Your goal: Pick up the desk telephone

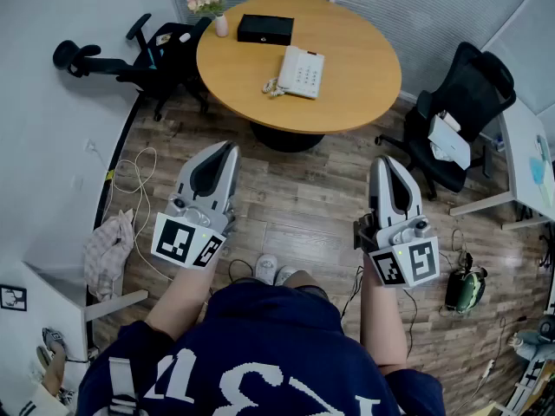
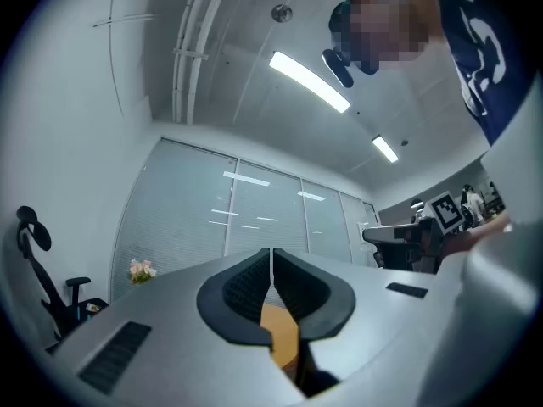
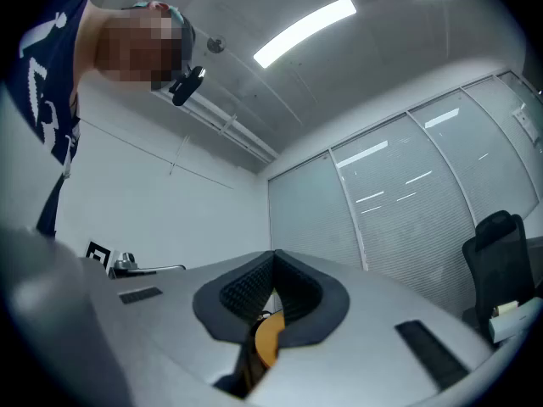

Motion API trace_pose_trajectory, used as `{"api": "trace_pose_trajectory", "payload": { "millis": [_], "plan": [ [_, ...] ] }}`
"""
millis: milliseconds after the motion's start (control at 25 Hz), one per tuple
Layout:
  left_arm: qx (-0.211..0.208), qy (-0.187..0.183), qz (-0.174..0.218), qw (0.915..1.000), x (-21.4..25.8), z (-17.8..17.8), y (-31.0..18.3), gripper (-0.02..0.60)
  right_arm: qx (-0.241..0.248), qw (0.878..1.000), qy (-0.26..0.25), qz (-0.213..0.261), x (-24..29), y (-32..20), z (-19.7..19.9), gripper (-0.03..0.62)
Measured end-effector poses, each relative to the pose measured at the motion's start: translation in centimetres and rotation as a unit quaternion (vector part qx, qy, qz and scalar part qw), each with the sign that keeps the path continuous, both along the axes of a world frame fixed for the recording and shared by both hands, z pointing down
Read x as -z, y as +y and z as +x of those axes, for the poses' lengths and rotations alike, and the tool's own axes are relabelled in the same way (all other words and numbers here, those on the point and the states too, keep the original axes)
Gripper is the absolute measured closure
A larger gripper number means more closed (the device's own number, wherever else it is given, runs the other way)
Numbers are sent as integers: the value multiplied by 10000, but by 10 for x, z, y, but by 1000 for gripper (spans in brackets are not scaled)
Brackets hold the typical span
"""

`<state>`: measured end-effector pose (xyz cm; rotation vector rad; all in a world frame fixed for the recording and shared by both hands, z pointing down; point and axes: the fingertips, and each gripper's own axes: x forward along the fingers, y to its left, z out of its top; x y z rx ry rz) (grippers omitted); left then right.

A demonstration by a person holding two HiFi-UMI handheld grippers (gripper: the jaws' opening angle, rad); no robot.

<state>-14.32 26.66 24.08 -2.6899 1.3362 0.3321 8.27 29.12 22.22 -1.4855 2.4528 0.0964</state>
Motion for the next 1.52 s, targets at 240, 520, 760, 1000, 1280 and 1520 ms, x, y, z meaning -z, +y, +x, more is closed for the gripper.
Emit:
{"api": "trace_pose_trajectory", "payload": {
  "millis": [240, 520, 760, 1000, 1280, 1520],
  "plan": [
    [28, -48, -34, 10000, 0, -4, -9, 558, -54, 9999, 122, -31, 0, -5, -9, 568],
    [65, -157, -79, 9998, -3, -11, -22, 558, -67, 9998, -200, -22, 2, -15, -10, 568],
    [92, -253, -227, 9994, -14, -15, -37, 558, -85, 9996, -266, -67, 0, -28, -12, 567],
    [144, -286, -347, 9989, -24, -8, -64, 558, -71, 9986, -469, -213, -10, -63, 0, 567],
    [492, -198, -357, 9980, -23, 3, -126, 558, 172, 9990, -379, -188, -7, -131, 18, 566],
    [780, -92, -245, 9966, -12, 26, -187, 558, 376, 9981, -457, -166, -3, -195, 47, 566]
  ]
}}
